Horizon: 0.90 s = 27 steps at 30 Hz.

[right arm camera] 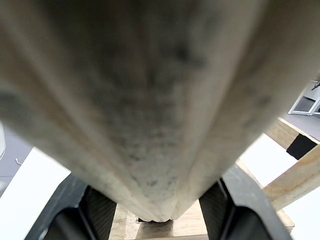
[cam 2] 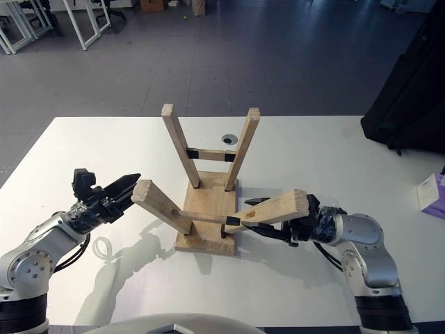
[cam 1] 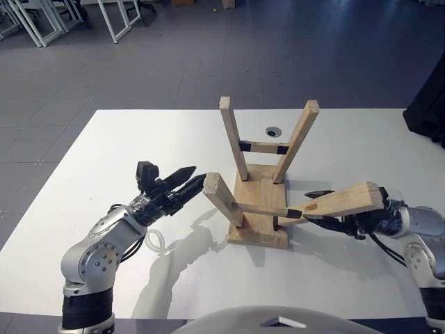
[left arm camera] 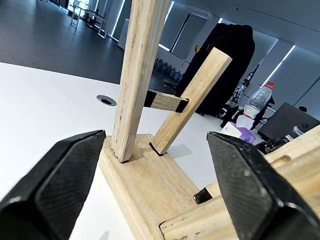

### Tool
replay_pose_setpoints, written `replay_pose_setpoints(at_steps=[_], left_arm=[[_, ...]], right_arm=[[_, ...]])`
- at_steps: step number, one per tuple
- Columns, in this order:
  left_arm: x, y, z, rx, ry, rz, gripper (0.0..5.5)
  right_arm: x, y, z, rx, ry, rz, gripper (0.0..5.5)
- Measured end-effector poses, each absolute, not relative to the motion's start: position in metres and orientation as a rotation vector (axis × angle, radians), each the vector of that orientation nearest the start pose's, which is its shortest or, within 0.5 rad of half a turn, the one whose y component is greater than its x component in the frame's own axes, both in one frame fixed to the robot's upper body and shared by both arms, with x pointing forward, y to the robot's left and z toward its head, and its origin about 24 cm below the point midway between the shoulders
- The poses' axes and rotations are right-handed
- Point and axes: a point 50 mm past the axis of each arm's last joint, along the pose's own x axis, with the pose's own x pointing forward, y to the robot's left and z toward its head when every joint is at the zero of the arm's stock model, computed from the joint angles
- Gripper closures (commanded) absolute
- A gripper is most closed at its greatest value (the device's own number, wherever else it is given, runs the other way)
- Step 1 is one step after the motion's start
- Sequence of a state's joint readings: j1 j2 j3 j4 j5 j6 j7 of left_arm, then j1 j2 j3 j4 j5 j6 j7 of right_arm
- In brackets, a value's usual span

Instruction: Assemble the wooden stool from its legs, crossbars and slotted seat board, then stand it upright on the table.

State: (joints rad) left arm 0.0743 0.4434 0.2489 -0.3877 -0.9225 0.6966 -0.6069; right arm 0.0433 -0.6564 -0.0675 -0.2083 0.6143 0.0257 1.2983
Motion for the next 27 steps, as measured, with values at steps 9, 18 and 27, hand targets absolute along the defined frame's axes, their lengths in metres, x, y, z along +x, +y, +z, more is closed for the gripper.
replay_pose_setpoints(at_steps=[9, 18, 27], left_arm=[[0.213, 0.2, 0.104, -0.467, 0.179, -0.746, 1.74], [0.213, 0.2, 0.104, -0.467, 0.178, -0.748, 1.74], [0.213, 0.199, 0.105, -0.465, 0.176, -0.749, 1.74]], right_arm=[[0.196, -0.205, 0.118, -0.139, -0.068, 1.377, 3.46], [0.197, -0.208, 0.111, -0.137, -0.068, 1.366, 3.46], [0.196, -0.197, 0.119, -0.253, -0.049, 1.407, 3.46]])
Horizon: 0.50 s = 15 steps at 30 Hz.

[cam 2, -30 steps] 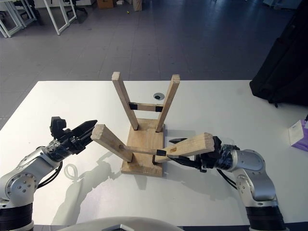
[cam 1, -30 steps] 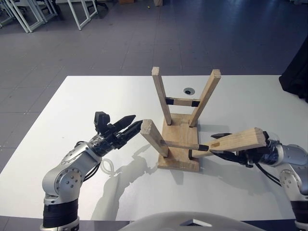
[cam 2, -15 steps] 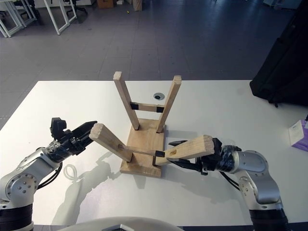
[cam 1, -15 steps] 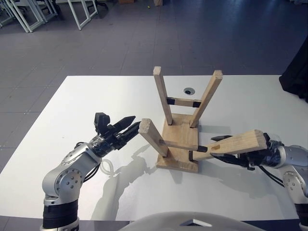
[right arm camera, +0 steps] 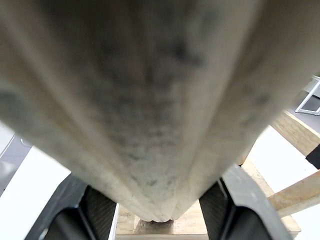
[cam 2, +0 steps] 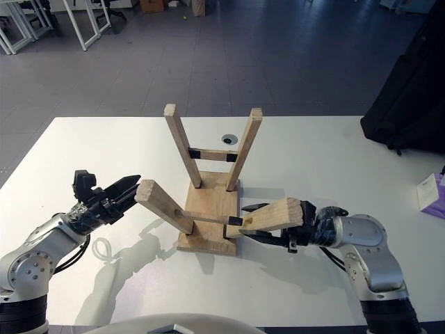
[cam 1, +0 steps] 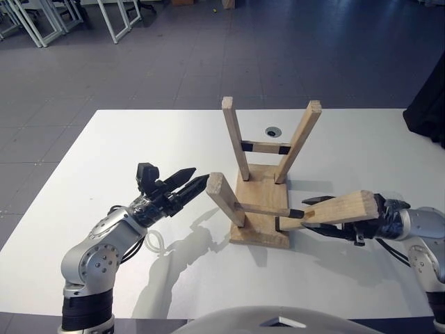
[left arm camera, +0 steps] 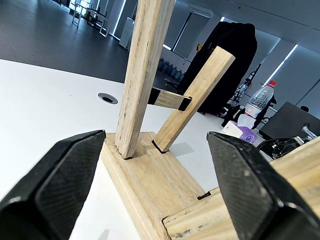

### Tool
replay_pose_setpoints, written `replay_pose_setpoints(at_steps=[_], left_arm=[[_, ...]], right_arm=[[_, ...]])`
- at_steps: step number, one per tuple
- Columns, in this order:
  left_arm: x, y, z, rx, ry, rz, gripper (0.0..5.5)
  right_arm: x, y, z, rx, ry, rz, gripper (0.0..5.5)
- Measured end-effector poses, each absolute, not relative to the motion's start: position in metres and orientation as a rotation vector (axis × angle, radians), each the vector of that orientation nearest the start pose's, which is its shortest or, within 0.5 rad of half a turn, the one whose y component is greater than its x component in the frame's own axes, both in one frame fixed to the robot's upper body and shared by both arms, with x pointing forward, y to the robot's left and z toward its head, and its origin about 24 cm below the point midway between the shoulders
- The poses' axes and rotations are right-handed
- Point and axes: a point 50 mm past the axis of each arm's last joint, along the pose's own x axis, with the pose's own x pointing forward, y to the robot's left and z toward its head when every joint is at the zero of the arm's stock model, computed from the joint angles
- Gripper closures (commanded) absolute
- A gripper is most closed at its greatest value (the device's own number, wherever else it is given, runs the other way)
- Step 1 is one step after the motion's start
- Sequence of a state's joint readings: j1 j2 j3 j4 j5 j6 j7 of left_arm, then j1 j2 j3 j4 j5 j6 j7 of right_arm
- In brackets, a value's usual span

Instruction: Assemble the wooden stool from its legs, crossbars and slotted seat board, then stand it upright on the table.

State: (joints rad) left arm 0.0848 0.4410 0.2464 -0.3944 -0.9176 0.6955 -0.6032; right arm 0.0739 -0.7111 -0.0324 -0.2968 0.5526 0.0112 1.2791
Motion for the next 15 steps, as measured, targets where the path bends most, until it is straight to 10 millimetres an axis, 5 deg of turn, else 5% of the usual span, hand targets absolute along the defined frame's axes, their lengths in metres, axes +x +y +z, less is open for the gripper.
replay_pose_setpoints(at_steps=[15], left_arm=[[0.21, 0.198, 0.1, -0.451, 0.198, -0.689, 1.74]], right_arm=[[0.212, -0.178, 0.122, -0.317, 0.053, 1.305, 3.46]])
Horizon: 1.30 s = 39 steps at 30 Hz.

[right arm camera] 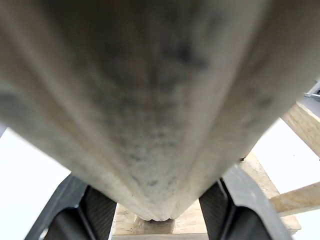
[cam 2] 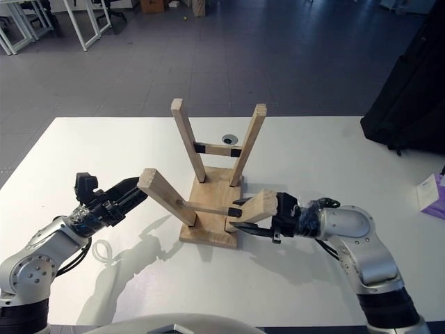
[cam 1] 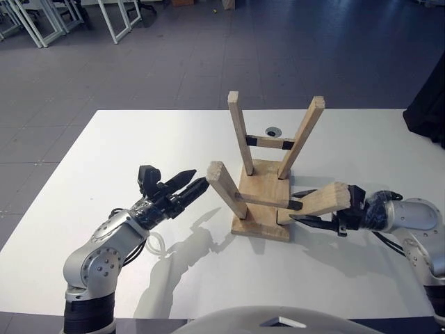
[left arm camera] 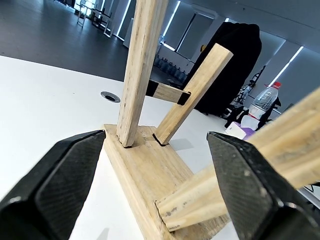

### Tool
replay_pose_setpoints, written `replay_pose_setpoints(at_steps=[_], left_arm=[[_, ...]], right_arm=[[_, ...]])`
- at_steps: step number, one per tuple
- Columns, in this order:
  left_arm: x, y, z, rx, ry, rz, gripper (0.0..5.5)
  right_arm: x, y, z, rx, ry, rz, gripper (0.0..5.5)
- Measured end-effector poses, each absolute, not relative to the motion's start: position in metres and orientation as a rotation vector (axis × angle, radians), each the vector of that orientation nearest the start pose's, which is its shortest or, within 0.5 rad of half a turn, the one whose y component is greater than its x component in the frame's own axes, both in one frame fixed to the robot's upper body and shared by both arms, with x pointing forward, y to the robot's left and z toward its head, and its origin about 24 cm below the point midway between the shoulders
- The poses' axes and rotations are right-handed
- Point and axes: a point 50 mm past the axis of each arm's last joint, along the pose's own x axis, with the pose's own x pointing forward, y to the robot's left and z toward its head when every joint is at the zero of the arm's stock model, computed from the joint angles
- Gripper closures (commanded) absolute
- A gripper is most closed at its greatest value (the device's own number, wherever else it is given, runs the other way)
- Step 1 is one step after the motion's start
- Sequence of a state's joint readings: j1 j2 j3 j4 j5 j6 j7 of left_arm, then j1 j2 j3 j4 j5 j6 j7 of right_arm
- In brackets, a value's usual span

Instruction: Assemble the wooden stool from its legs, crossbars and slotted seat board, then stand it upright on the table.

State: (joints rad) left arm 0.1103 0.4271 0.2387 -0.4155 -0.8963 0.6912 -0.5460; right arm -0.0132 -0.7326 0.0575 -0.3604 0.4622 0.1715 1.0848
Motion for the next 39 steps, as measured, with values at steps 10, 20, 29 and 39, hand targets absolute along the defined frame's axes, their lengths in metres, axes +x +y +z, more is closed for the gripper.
replay_pose_setpoints(at_steps=[10, 20, 29, 39], left_arm=[[0.234, 0.223, 0.147, -0.415, 0.035, -0.393, 2.72], [0.224, 0.12, 0.269, -0.261, -0.2, -0.663, 4.46], [0.244, 0.058, 0.21, 0.02, -0.147, -0.549, 4.46], [0.238, 0.053, 0.123, 0.742, -0.068, -0.604, 4.46]], right_arm=[[0.238, -0.165, 0.117, -0.182, 0.084, 1.07, 3.46], [0.236, -0.166, 0.114, -0.189, 0.087, 1.057, 3.46], [0.237, -0.163, 0.113, -0.188, 0.082, 1.06, 3.46], [0.24, -0.163, 0.116, -0.223, 0.134, 1.102, 3.46]])
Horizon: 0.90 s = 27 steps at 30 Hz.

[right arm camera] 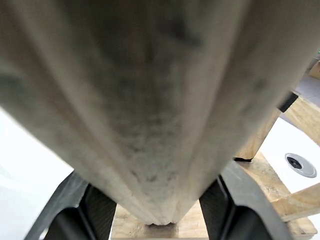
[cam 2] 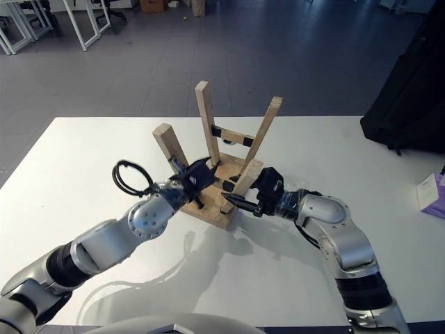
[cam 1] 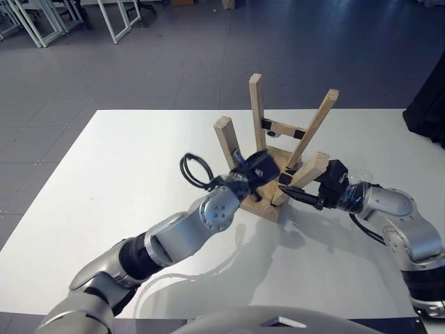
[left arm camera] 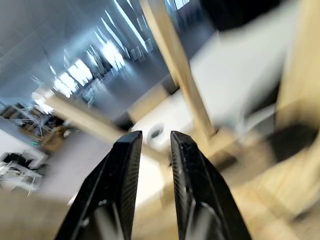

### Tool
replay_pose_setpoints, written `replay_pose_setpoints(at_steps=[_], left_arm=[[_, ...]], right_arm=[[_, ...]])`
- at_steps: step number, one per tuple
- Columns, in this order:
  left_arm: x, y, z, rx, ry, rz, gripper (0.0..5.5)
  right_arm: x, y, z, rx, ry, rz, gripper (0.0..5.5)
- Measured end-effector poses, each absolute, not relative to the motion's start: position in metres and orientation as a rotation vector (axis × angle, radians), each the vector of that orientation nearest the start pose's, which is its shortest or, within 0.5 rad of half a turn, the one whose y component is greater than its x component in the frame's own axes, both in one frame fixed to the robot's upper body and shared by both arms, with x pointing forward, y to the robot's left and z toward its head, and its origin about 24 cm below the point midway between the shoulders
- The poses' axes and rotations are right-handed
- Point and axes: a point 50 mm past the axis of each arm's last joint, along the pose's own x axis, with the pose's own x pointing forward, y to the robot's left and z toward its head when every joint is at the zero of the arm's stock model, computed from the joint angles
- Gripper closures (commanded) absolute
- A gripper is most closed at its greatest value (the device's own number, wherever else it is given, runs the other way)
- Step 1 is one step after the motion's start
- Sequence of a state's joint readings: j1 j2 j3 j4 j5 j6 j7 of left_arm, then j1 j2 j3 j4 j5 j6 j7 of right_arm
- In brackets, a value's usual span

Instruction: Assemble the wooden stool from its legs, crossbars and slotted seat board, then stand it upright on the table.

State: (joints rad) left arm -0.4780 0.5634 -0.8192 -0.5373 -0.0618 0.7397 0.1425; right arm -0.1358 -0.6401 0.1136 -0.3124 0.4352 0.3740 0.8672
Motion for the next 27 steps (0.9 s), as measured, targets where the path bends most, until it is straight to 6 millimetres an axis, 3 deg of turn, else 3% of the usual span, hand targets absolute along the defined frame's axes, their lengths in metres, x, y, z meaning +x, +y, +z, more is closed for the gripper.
replay_pose_setpoints(at_steps=[6, 13, 16, 19, 21, 25, 27], left_arm=[[0.232, 0.061, 0.11, 0.633, -0.04, -0.51, 4.46], [0.236, 0.063, 0.116, 0.532, -0.03, -0.536, 4.46], [0.235, 0.06, 0.125, 0.407, -0.011, -0.585, 4.46], [0.234, 0.059, 0.152, 0.159, -0.046, -0.602, 4.46], [0.245, 0.073, 0.181, 0.027, -0.122, -0.557, 4.46], [0.293, 0.112, 0.258, -0.089, -0.319, -0.391, 4.46], [0.321, 0.126, 0.287, -0.14, -0.326, -0.332, 4.46]], right_arm=[[0.24, -0.155, 0.116, -0.3, 0.169, 1.126, 3.46], [0.25, -0.152, 0.114, -0.292, 0.195, 1.1, 3.46], [0.252, -0.152, 0.111, -0.291, 0.205, 1.085, 3.46], [0.251, -0.152, 0.11, -0.3, 0.214, 1.087, 3.46], [0.25, -0.153, 0.11, -0.31, 0.21, 1.092, 3.46], [0.249, -0.154, 0.11, -0.319, 0.207, 1.095, 3.46], [0.249, -0.153, 0.11, -0.321, 0.206, 1.097, 3.46]])
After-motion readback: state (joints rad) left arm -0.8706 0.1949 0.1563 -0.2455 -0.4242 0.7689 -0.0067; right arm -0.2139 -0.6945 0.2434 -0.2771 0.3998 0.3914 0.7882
